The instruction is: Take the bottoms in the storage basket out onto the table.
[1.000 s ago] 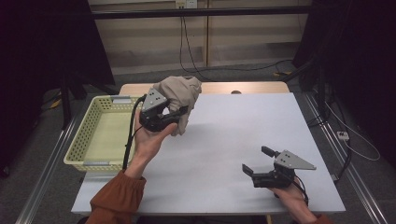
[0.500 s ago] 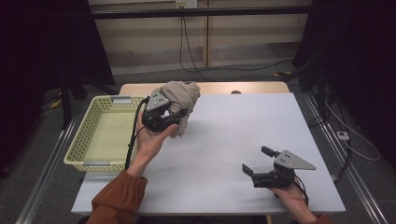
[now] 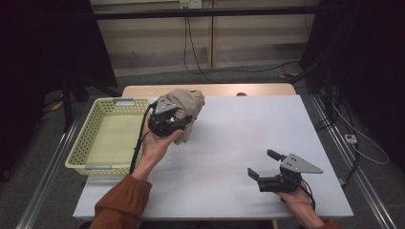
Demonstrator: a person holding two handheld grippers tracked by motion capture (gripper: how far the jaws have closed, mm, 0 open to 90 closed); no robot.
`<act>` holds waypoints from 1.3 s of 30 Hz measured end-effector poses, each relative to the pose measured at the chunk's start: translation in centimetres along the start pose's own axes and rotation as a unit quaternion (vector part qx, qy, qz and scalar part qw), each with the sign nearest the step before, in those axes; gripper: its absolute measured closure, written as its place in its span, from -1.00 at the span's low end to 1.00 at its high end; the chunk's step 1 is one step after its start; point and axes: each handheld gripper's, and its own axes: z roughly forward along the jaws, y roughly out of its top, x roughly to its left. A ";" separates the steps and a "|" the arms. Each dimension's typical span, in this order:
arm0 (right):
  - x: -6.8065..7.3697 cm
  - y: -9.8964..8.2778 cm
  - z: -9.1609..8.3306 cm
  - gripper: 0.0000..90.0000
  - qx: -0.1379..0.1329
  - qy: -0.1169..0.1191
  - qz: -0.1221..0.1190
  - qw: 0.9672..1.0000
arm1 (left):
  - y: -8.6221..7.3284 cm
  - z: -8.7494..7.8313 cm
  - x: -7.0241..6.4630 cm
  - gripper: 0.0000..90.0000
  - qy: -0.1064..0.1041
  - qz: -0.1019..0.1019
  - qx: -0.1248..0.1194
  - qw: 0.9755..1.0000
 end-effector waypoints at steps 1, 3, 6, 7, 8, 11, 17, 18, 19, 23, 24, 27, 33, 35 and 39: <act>0.0 0.0 0.0 -0.98 0.000 0.000 0.000 1.000 | 0.0 0.1 -0.1 0.25 -0.002 0.004 0.002 1.000; 0.0 0.0 0.0 -0.98 0.000 0.000 0.001 1.000 | -0.1 0.3 -0.3 0.25 -0.004 0.005 0.006 1.000; 0.0 0.0 0.0 -0.98 0.000 0.000 0.000 1.000 | -0.2 0.6 -0.6 0.25 -0.005 0.008 0.009 1.000; 0.0 0.0 0.0 -0.98 0.000 0.000 0.000 1.000 | -0.3 0.7 -0.7 0.25 -0.002 0.009 0.013 1.000; 0.0 0.0 0.0 -0.98 0.000 0.000 0.000 1.000 | -0.4 0.9 -0.7 0.25 -0.001 0.008 0.017 1.000; 0.0 0.0 0.0 -0.98 0.000 0.000 0.000 1.000 | -0.7 1.4 -0.8 0.25 -0.007 0.006 0.025 1.000; 0.0 0.0 0.0 -0.98 0.000 0.001 0.000 1.000 | -1.1 2.2 -1.1 0.25 -0.008 0.009 0.041 0.999; 0.0 0.0 0.0 -0.98 0.000 0.001 0.000 1.000 | -1.2 2.4 -1.1 0.25 -0.006 0.010 0.045 0.999; 0.0 0.0 0.0 -0.98 0.000 0.001 0.000 1.000 | -1.3 2.5 -1.2 0.25 -0.007 0.008 0.047 0.999; 0.0 0.0 0.1 -0.98 0.000 0.001 0.000 1.000 | -1.5 2.9 -1.1 0.25 -0.010 0.007 0.056 0.998; 0.0 0.0 0.1 -0.98 0.000 0.002 0.000 1.000 | -1.6 3.0 -1.0 0.25 -0.011 0.007 0.057 0.998; 0.0 0.0 0.1 -0.98 0.001 0.001 0.001 1.000 | -1.8 3.3 -1.1 0.25 -0.010 0.006 0.062 0.998; 0.0 0.0 0.1 -0.98 0.002 0.001 0.001 1.000 | -2.0 3.7 -1.4 0.24 -0.015 0.012 0.071 0.997; 0.0 0.0 0.1 -0.98 0.002 0.001 0.001 1.000 | -2.1 3.8 -1.4 0.24 -0.017 0.010 0.071 0.997; 0.0 0.0 0.1 -0.98 0.002 0.001 0.000 1.000 | -2.2 4.2 -1.2 0.23 -0.022 0.006 0.071 0.997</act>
